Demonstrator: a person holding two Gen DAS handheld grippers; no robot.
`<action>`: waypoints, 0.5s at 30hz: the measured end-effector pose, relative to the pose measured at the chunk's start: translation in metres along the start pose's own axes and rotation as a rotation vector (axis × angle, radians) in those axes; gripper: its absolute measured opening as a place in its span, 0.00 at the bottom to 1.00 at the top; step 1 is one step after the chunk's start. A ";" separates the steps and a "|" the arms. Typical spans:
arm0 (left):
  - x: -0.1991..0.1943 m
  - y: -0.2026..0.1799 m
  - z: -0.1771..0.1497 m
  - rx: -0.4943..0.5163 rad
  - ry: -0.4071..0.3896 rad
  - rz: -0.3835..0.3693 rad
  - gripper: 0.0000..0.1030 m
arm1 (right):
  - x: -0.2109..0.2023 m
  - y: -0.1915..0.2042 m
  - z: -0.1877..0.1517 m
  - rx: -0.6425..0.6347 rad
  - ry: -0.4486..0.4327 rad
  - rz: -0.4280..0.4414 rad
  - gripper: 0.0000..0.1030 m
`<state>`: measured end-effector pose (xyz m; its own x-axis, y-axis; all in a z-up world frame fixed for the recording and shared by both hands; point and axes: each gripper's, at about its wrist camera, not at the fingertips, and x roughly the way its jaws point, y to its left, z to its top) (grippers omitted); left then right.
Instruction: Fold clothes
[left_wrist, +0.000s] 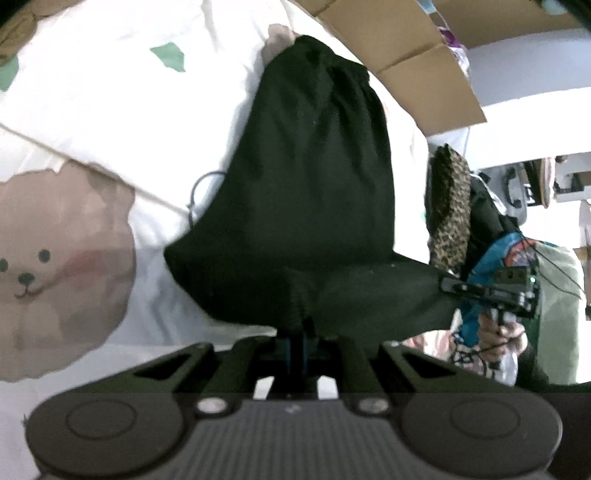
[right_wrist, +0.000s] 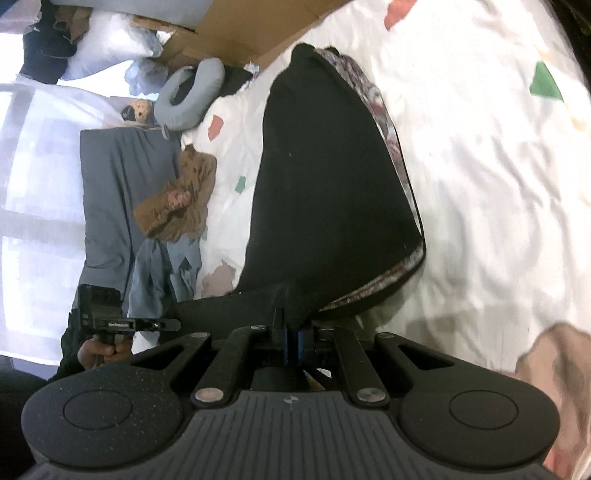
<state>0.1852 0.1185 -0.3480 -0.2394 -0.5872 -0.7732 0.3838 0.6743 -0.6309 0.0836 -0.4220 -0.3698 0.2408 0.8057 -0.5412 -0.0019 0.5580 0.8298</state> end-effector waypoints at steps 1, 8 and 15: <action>0.002 0.001 0.003 -0.010 -0.008 0.005 0.06 | 0.002 0.001 0.003 -0.002 -0.006 -0.003 0.03; 0.006 0.005 0.021 -0.029 -0.060 0.038 0.06 | 0.013 0.008 0.023 -0.019 -0.047 -0.025 0.03; -0.003 0.000 0.045 -0.018 -0.126 0.063 0.06 | 0.022 0.019 0.049 -0.050 -0.094 -0.037 0.03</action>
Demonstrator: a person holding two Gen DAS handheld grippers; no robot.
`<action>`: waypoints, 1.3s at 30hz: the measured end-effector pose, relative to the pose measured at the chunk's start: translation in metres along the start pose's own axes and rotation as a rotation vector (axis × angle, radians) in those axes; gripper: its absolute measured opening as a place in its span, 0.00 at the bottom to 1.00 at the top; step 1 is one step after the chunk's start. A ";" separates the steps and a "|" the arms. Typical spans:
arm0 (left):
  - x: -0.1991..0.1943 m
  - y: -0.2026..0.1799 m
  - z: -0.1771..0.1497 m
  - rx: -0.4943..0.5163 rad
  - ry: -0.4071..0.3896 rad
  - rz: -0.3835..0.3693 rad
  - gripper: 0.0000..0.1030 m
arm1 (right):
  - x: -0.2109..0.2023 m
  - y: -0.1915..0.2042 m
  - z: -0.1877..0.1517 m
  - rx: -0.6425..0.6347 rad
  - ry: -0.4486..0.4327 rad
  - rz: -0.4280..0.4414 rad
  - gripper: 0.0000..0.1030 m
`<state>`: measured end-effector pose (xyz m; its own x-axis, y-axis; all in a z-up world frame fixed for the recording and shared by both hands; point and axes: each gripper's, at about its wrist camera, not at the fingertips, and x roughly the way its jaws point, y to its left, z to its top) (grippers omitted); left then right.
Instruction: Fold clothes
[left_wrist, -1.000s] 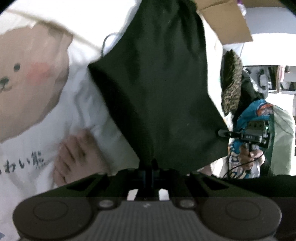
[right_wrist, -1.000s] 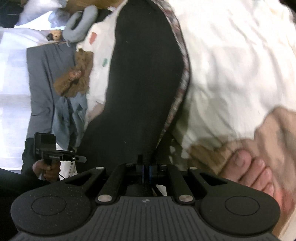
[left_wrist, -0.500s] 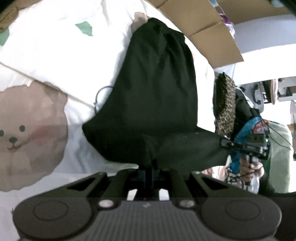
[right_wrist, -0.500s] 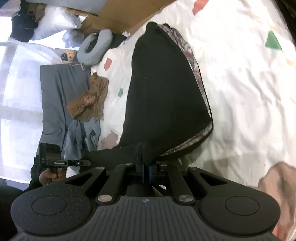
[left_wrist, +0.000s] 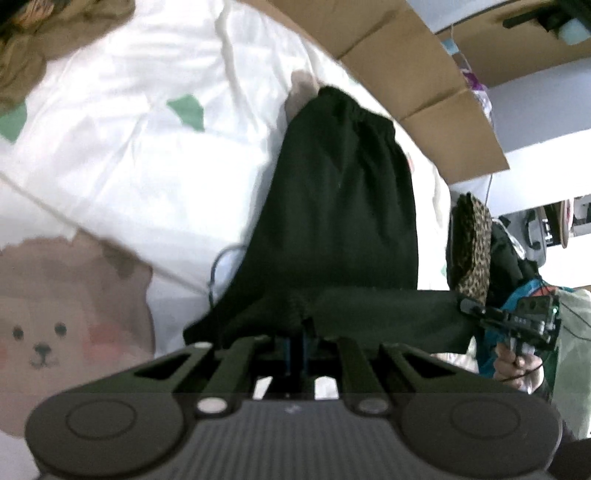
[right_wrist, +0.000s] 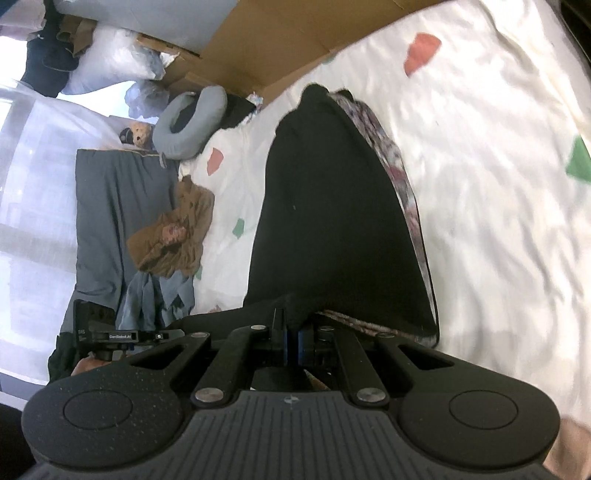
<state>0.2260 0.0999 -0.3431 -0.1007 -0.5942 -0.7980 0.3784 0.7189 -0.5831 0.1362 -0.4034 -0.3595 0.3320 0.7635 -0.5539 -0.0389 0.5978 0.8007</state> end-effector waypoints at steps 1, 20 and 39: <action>-0.001 -0.001 0.003 0.004 -0.009 0.002 0.06 | 0.001 0.002 0.004 -0.007 -0.006 -0.001 0.03; 0.031 -0.013 0.075 0.079 -0.087 0.046 0.06 | 0.023 0.007 0.056 -0.028 -0.060 -0.077 0.03; 0.081 0.009 0.110 0.062 -0.109 0.082 0.06 | 0.054 -0.027 0.093 0.015 -0.074 -0.164 0.04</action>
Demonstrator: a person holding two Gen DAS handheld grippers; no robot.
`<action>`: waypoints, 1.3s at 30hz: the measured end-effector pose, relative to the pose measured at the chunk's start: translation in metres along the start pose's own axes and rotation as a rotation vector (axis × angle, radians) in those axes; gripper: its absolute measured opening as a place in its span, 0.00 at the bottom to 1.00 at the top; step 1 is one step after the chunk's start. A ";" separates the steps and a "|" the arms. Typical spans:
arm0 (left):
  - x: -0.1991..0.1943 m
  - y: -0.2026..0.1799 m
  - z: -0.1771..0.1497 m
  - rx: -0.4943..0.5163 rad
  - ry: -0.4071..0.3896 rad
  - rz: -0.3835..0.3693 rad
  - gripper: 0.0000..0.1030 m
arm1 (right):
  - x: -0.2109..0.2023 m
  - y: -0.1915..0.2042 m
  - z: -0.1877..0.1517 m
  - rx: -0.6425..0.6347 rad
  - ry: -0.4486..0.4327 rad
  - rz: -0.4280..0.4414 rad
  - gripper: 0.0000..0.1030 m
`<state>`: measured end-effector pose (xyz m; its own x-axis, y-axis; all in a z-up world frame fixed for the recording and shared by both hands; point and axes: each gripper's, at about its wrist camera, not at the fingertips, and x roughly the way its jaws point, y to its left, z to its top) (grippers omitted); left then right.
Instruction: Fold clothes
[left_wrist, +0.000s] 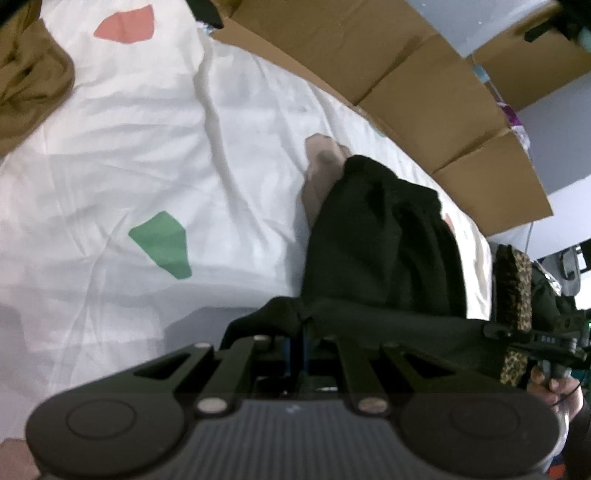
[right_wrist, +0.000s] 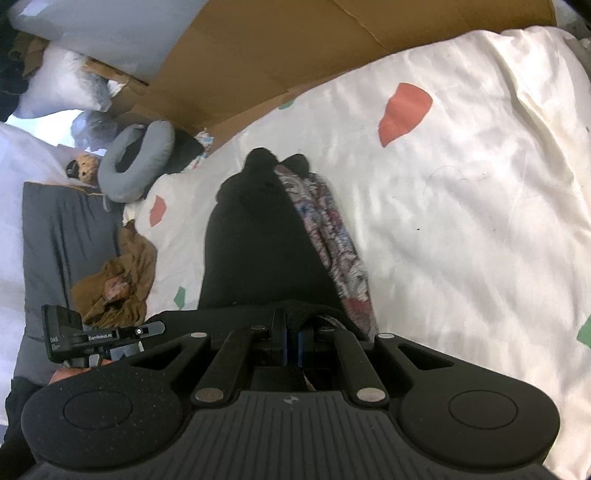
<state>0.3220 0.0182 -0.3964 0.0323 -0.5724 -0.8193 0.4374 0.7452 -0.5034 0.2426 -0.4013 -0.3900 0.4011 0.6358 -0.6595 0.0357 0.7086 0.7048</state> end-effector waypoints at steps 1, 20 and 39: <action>0.003 0.002 0.000 -0.001 -0.003 0.002 0.06 | 0.003 -0.002 0.002 0.003 0.000 -0.005 0.04; 0.014 0.029 -0.025 -0.102 0.017 -0.084 0.43 | 0.009 -0.019 -0.021 0.083 0.043 0.075 0.56; 0.000 0.023 -0.005 -0.098 -0.082 -0.142 0.10 | 0.011 -0.007 -0.003 0.025 0.056 0.096 0.08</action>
<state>0.3277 0.0375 -0.4093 0.0515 -0.6970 -0.7152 0.3531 0.6826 -0.6398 0.2439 -0.3985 -0.4031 0.3525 0.7166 -0.6018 0.0226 0.6364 0.7710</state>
